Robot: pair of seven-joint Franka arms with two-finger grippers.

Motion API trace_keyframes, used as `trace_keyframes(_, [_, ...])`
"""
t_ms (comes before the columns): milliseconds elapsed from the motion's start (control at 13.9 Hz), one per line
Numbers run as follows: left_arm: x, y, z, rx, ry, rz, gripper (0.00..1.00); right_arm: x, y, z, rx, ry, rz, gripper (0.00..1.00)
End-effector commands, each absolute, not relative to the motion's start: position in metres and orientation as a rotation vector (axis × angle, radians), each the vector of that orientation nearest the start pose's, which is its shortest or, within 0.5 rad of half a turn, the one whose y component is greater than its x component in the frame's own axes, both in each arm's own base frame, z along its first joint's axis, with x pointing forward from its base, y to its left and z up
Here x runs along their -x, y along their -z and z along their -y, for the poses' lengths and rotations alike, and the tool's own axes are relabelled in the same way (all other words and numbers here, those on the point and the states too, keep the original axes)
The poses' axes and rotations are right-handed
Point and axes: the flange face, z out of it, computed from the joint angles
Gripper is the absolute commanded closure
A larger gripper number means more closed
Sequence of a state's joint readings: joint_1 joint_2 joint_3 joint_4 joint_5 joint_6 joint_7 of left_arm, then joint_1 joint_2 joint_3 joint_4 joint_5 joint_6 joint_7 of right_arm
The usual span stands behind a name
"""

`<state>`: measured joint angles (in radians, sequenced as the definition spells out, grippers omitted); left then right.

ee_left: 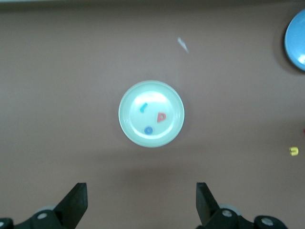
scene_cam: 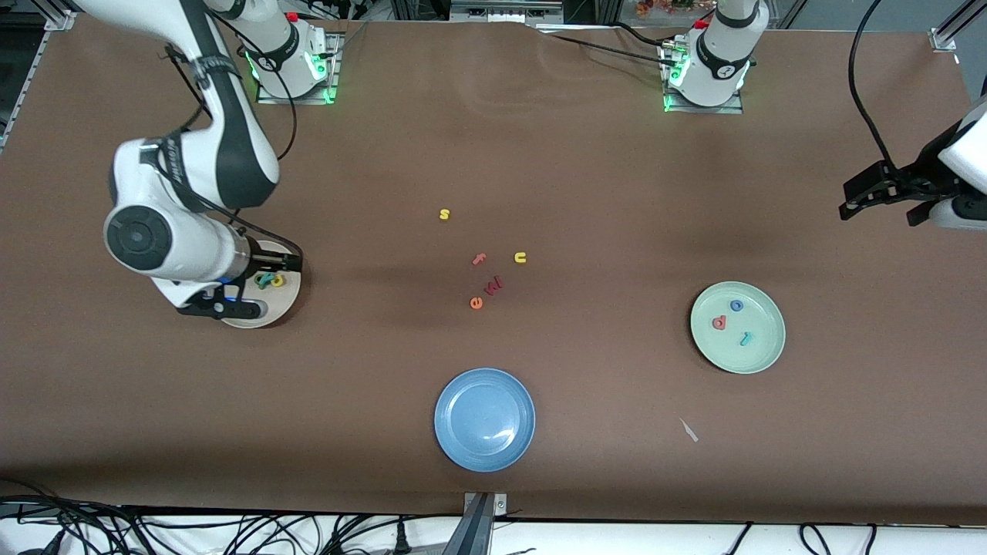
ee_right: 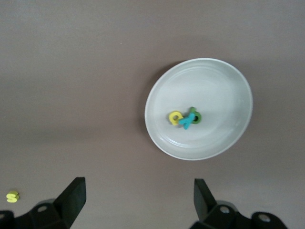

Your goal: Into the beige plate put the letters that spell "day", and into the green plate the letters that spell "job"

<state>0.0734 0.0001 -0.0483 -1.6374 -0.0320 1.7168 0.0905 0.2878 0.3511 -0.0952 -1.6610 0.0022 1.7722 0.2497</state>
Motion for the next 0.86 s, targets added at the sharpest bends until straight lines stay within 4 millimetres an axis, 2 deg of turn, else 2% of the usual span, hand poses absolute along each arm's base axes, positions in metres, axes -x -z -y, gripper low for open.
trace_keyframes(0, [-0.544, -0.616, -0.009, 3.159, 0.159, -0.144, 0.0, -0.586, -0.438, -0.102, 3.205, -0.313, -0.117, 0.0])
trace_keyframes(144, [-0.535, -0.616, -0.012, 3.165, 0.142, -0.129, 0.0, -0.576, -0.475, -0.08, 3.194, -0.278, -0.118, 0.0])
trace_keyframes(432, [-0.526, -0.608, -0.012, 3.177, -0.017, -0.13, 0.0, -0.556, -0.545, -0.047, 3.21, -0.179, -0.006, 0.0])
trace_keyframes(576, [-0.532, -0.609, -0.013, 3.175, 0.031, -0.132, 0.0, -0.554, -0.562, -0.041, 3.211, -0.151, 0.026, 0.0])
trace_keyframes(793, [-0.533, -0.607, -0.015, 3.176, 0.029, -0.127, 0.0, -0.552, -0.573, -0.035, 3.193, -0.142, 0.032, 0.0])
